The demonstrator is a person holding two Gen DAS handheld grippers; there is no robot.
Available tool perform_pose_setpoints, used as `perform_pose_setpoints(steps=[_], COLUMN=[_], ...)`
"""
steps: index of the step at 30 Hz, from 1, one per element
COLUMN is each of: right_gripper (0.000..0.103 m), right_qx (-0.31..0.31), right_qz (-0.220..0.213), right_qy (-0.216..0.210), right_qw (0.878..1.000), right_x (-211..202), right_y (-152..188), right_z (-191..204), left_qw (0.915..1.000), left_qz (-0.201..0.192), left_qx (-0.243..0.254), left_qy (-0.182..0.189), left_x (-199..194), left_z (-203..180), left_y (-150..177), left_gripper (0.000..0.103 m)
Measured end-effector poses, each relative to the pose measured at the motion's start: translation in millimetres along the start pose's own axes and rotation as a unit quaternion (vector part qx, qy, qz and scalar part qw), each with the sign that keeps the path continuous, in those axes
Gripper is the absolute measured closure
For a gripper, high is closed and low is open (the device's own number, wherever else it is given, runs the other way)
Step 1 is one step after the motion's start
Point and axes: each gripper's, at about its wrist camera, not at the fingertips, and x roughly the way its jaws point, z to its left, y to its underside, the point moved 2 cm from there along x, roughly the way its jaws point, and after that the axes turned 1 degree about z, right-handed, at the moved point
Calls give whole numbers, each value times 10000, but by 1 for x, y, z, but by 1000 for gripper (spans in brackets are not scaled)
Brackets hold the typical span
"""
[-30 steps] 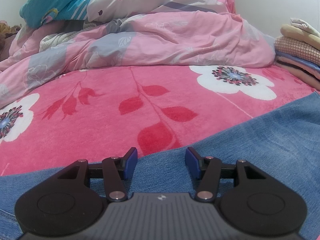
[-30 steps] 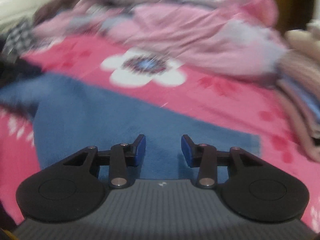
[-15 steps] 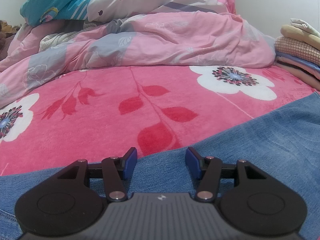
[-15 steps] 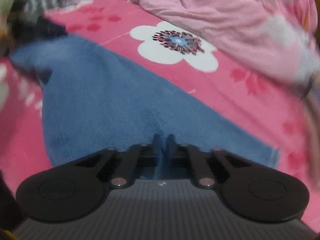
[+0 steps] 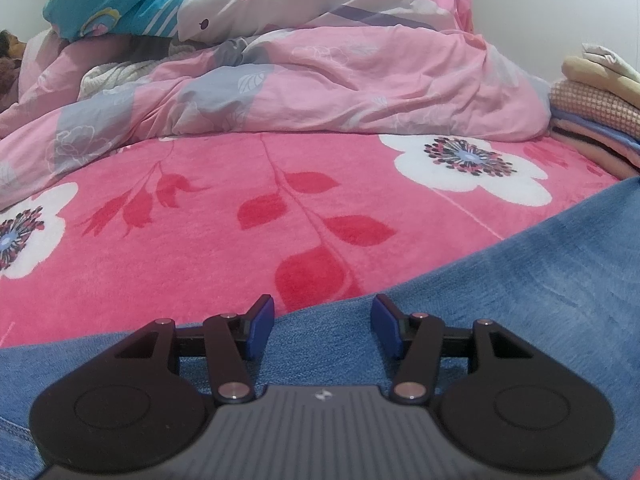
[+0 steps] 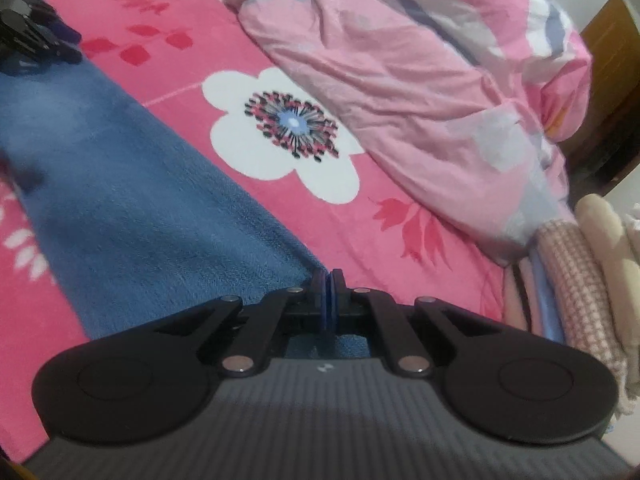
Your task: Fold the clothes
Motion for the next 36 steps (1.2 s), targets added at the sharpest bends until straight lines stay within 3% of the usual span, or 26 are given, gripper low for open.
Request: perform_pose_setpoints(steps=[4,10,12,16,19,22,29,35,36], right_gripper=[103,103,103,103,97,84,81,79,83], right_qx=[-46,87,350,869,676,200,-364,-355,-357], right_qz=[178,441,338,28,-330,-453,12,360,379], right_qy=[-76,443,363,-348,-920,-1345,-2084,-2202,-2166], right_qw=[9998,9980,9982,9956,9929,9897,9774,9742,9749], right_x=[26,47,45,34,31,37,56,67,67], right_y=[2,15,21,18,3,-14,-31,-34,-34], right_z=[0,-13,-21,-27,-14,2,15,19,21], left_qw=[10000,10000,10000,10000,10000,10000,10000,10000,10000], left_qz=[-1,-2,-1,-1,-2,-2,-11,-24,-28], left_qx=[-4,-5,-7,-6,-7,-7,-24,-45,-51], left_qy=[3,5,5,4,2,1,14,27,30], left_x=[0,0,0,0,0,0,1,1,1], left_z=[0,0,0,0,0,0,0,0,1], left_y=[0,0,0,0,0,1,1,1,1], left_gripper=[48,48,48,47,47,47,47,47,47])
